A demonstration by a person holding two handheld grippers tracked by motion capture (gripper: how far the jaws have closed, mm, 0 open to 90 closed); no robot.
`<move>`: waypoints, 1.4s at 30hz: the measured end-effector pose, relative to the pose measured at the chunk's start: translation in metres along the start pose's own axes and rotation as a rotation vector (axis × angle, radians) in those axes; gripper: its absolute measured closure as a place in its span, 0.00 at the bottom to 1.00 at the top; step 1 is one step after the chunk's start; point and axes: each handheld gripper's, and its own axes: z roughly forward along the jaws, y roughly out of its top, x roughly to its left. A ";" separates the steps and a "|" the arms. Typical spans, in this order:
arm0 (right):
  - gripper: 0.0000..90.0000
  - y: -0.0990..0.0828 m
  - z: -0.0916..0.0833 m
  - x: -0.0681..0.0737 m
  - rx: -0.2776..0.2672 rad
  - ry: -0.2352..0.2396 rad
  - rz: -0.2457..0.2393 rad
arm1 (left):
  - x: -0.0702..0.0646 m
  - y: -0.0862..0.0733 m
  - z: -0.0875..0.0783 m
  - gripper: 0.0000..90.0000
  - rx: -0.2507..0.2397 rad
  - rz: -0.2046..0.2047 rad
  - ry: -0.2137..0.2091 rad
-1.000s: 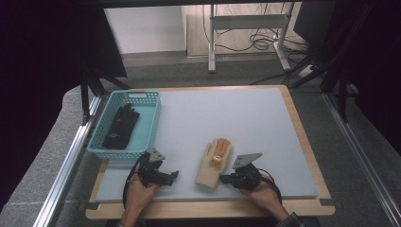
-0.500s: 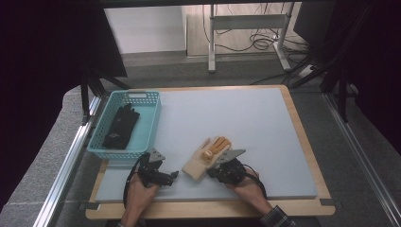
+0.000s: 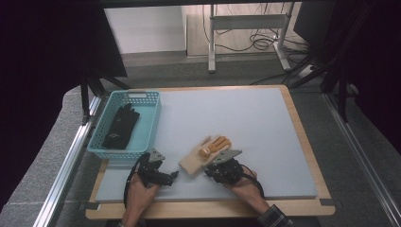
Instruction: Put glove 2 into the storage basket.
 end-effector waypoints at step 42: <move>0.19 -0.066 -0.074 -0.077 0.007 -0.328 0.203 | -0.002 0.000 0.000 0.02 0.004 -0.002 0.011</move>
